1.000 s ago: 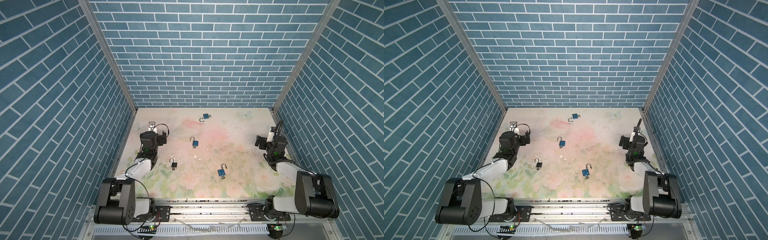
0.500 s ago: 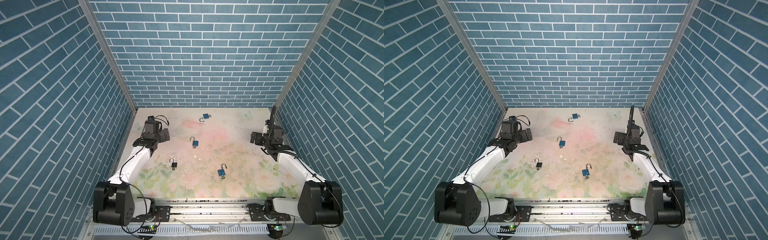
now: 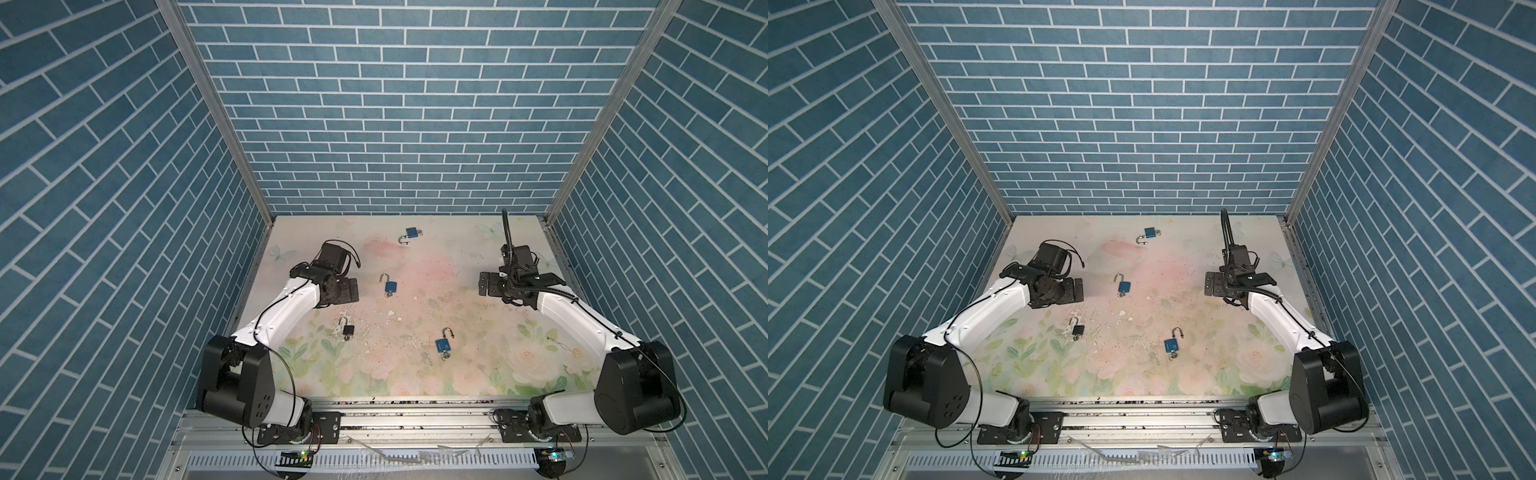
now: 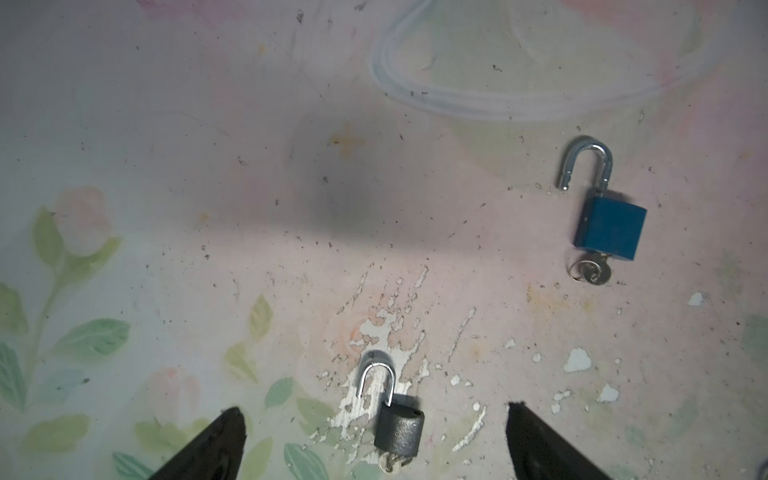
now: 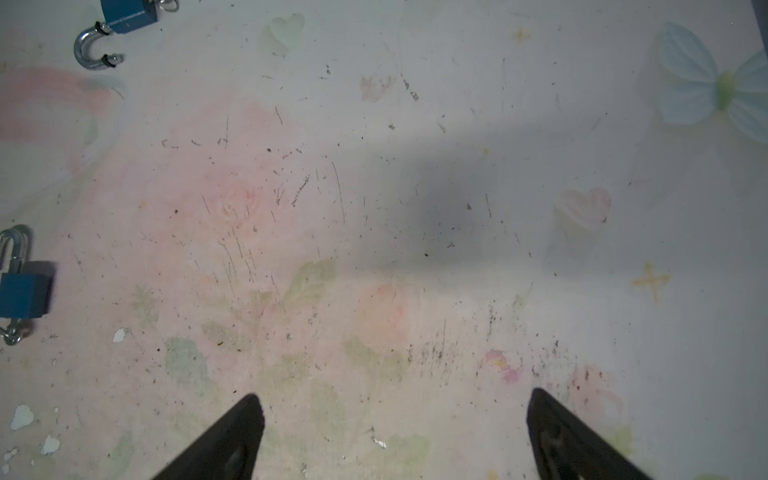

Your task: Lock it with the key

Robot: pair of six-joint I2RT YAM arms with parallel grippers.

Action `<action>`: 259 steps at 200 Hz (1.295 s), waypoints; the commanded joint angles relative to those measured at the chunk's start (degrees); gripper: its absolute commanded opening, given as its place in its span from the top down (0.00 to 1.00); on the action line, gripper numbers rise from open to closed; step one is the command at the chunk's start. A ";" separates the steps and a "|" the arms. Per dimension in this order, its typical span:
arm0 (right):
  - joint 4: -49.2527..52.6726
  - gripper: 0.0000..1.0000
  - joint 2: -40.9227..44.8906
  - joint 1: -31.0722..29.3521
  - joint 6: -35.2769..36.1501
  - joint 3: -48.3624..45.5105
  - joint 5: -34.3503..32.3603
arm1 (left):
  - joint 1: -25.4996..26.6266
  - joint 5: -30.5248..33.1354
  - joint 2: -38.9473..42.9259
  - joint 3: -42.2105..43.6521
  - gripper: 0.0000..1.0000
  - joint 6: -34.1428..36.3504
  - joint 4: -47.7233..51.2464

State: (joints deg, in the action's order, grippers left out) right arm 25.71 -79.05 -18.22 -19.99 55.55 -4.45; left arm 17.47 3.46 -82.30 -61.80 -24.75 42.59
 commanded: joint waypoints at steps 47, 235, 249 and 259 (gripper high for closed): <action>2.76 0.01 0.47 -3.04 -5.91 -0.74 1.93 | 7.88 -0.66 -7.65 -5.52 0.00 -2.57 2.69; 9.82 0.01 -0.50 -3.41 -10.10 0.36 -11.11 | 14.95 -1.73 -41.53 -38.45 0.03 -3.63 7.90; 9.75 0.01 -0.36 -3.43 -10.63 0.17 -10.98 | 15.24 -1.30 -42.60 -39.53 0.04 -3.79 8.12; 9.51 0.01 -0.17 -3.43 -11.14 -0.09 -10.99 | 15.44 -1.03 -43.19 -40.10 0.04 -3.84 8.04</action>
State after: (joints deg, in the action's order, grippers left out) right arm 33.93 -79.18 -21.32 -27.77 55.44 -13.43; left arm 32.03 1.43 -123.59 -99.83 -28.34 48.66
